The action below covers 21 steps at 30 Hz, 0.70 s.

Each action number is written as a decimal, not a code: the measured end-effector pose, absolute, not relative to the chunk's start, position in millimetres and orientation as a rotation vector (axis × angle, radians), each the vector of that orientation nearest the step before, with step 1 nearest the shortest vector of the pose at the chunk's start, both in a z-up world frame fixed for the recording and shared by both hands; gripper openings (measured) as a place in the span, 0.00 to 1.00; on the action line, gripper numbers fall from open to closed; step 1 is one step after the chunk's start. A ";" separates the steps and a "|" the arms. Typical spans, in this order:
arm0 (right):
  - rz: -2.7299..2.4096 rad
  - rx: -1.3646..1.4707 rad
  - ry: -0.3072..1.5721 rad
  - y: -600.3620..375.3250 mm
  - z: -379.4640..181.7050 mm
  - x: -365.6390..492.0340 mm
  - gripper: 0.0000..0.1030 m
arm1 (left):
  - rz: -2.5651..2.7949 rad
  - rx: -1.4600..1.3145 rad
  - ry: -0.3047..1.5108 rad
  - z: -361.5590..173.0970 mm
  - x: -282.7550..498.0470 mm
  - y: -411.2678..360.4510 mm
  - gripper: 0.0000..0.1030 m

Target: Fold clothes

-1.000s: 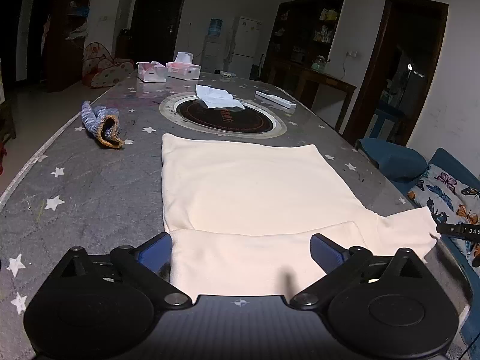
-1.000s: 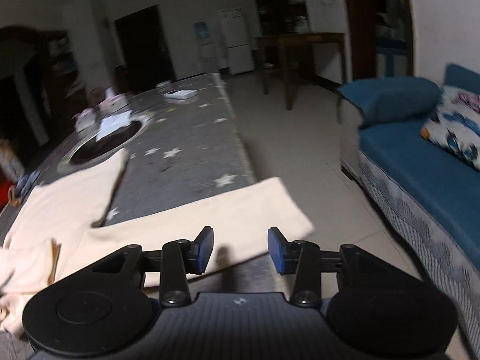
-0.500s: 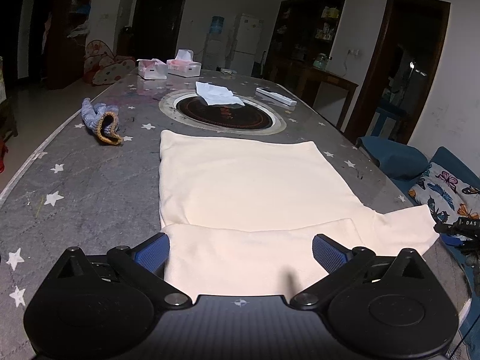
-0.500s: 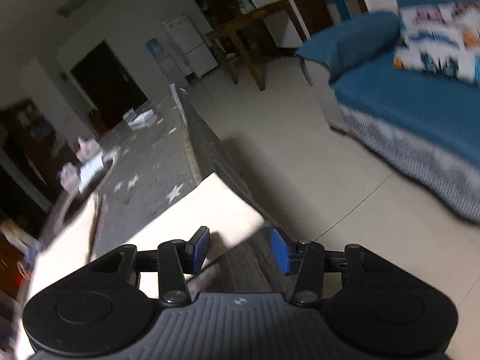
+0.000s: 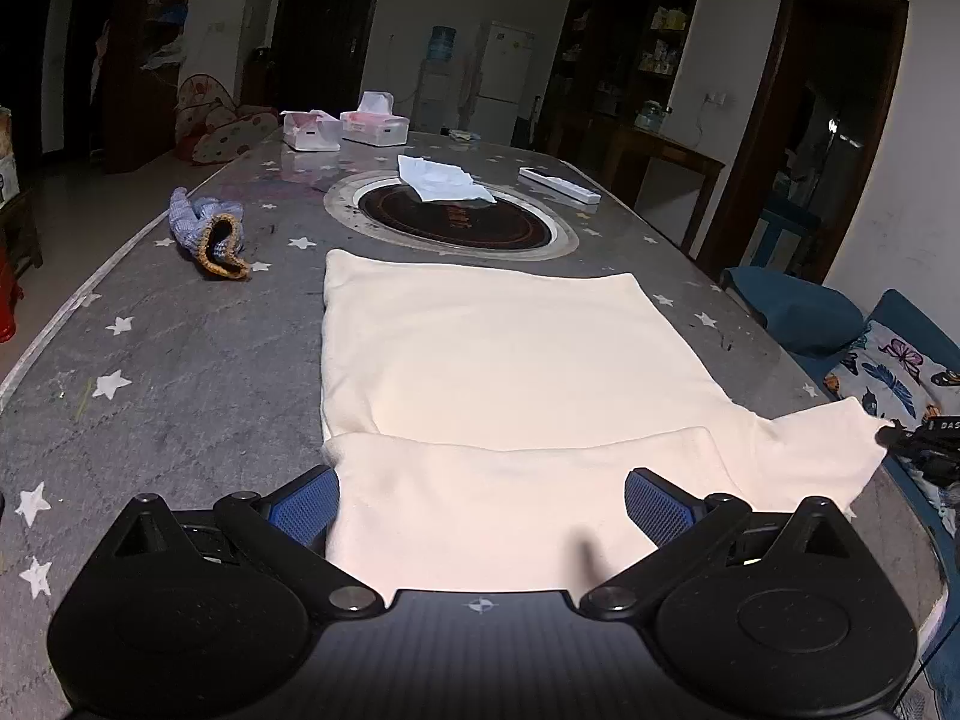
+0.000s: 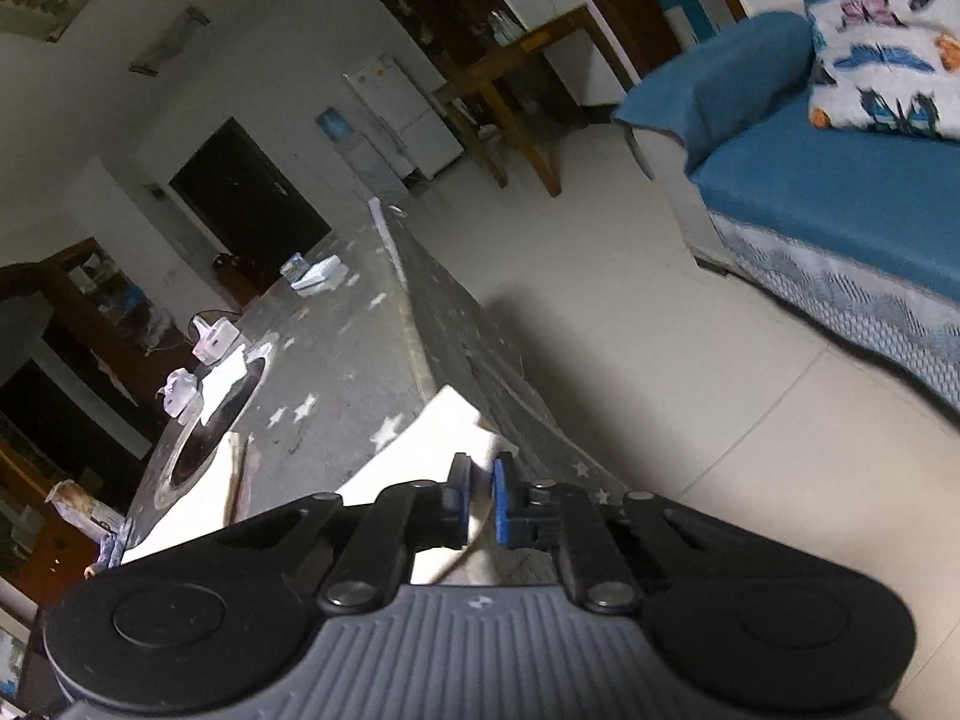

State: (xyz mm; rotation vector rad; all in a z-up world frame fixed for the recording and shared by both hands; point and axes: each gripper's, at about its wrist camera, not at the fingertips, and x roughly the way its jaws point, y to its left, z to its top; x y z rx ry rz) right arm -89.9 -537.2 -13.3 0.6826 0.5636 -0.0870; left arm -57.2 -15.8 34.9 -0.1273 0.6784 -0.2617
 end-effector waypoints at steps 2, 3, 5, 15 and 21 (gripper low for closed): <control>-0.065 0.668 0.549 -531.3 -4.9 -90.7 0.05 | -0.260 -0.130 0.678 34.9 -57.3 -14.8 1.00; -0.055 0.660 0.542 -528.4 -0.8 -91.0 0.05 | -0.258 -0.131 0.678 34.9 -57.4 -14.2 1.00; -0.017 0.642 0.529 -518.9 9.9 -90.2 0.05 | -0.256 -0.132 0.676 35.1 -57.7 -13.2 1.00; 0.306 0.511 0.531 -424.6 65.7 -58.9 0.05 | -0.240 -0.146 0.651 38.9 -65.9 0.9 1.00; 0.502 0.449 0.555 -351.5 83.2 -36.8 0.05 | -0.219 -0.176 0.627 42.7 -71.9 16.3 1.00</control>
